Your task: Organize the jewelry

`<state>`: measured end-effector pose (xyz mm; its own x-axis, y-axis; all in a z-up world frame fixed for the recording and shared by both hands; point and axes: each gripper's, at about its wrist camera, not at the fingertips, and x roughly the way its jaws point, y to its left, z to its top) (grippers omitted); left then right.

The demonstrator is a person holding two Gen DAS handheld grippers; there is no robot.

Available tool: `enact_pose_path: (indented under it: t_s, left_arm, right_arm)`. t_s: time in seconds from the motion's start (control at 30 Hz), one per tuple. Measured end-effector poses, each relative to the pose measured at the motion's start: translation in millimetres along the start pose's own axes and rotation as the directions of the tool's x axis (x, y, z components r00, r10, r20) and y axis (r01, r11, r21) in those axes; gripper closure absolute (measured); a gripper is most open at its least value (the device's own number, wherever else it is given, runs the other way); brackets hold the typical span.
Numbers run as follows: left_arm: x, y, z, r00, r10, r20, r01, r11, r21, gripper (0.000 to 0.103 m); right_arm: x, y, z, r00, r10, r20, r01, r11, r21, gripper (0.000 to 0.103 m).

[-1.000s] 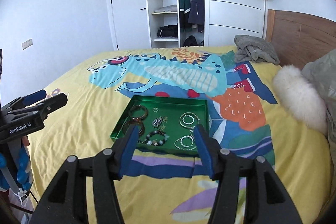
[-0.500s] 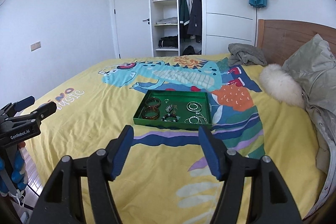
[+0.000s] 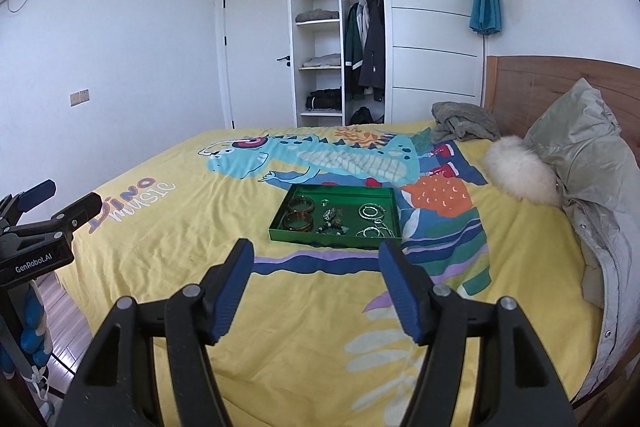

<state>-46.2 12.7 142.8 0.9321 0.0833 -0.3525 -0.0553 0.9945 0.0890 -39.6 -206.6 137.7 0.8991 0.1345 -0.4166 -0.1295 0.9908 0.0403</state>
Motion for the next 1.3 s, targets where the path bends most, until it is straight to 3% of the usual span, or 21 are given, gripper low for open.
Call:
enact_pose_path:
  t_s: [0.47, 0.97, 1.3]
  left_arm:
    - [-7, 0, -9, 0.999, 0.019, 0.038, -0.019, 1.0, 0.001, 0.0]
    - [7, -14, -14, 0.999, -0.01, 0.042, 0.009, 0.999, 0.039, 0.0]
    - [22, -20, -16, 1.0, -0.025, 0.013, 0.024, 0.999, 0.046, 0.0]
  right_arm:
    - [6, 7, -11, 1.0, 0.002, -0.015, -0.002, 1.0, -0.014, 0.039]
    - [31, -6, -18, 0.999, -0.02, -0.032, 0.02, 1.0, -0.004, 0.039]
    - [40, -21, -22, 0.999, -0.051, -0.014, 0.051, 0.999, 0.009, 0.031]
